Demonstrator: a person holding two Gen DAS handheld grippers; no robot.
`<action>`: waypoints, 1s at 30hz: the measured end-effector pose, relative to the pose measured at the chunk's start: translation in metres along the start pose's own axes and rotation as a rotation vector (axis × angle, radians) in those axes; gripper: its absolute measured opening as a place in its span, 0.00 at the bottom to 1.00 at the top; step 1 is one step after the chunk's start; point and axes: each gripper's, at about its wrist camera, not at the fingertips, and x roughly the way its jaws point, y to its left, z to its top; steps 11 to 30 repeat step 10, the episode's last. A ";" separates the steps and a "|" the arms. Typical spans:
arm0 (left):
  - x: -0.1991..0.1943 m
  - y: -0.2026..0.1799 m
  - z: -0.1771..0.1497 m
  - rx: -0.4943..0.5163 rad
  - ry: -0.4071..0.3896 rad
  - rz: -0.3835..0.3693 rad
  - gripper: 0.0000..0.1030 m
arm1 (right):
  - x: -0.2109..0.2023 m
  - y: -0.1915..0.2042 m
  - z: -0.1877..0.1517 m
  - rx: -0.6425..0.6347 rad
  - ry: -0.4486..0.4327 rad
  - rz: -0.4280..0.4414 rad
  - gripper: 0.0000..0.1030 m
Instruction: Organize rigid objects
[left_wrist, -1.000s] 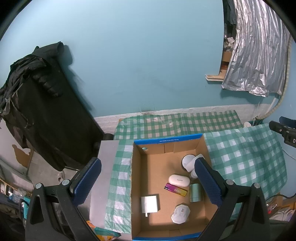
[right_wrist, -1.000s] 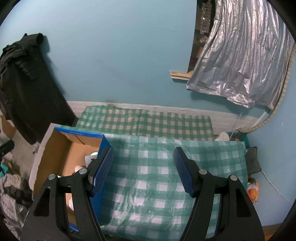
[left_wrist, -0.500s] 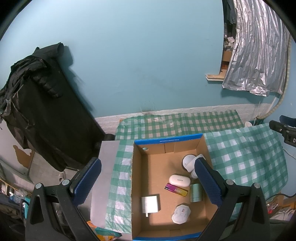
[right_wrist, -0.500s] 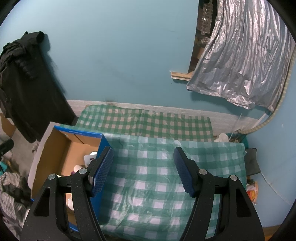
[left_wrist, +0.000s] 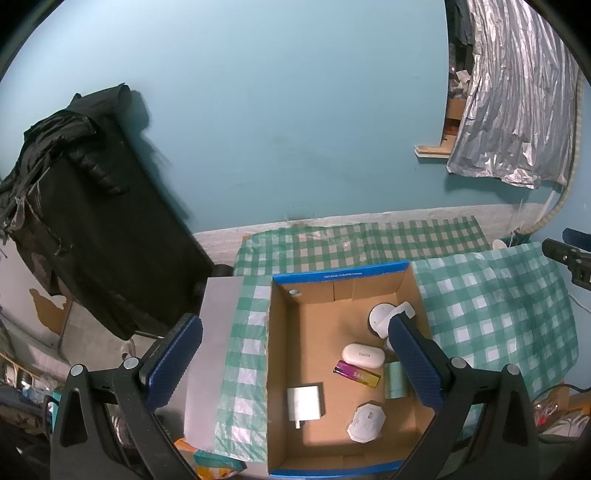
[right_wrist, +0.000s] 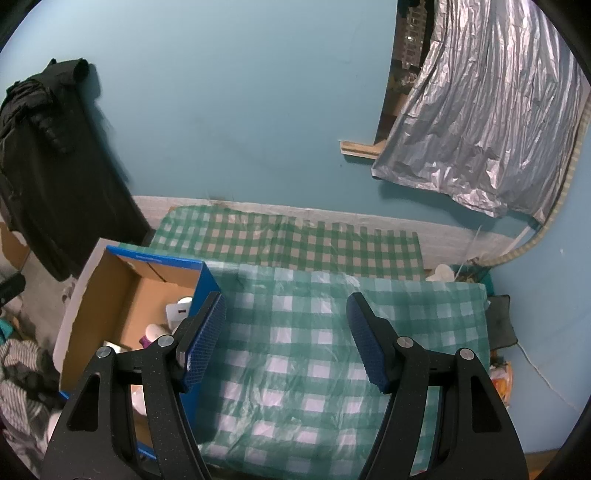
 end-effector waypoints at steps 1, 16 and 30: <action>0.000 0.000 -0.001 -0.001 0.001 0.001 0.99 | 0.000 0.000 0.000 -0.001 0.001 0.000 0.66; -0.002 0.000 -0.006 0.013 -0.012 0.017 0.99 | -0.001 0.000 -0.004 -0.018 0.008 0.004 0.66; -0.002 0.000 -0.006 0.013 -0.012 0.017 0.99 | -0.001 0.000 -0.004 -0.018 0.008 0.004 0.66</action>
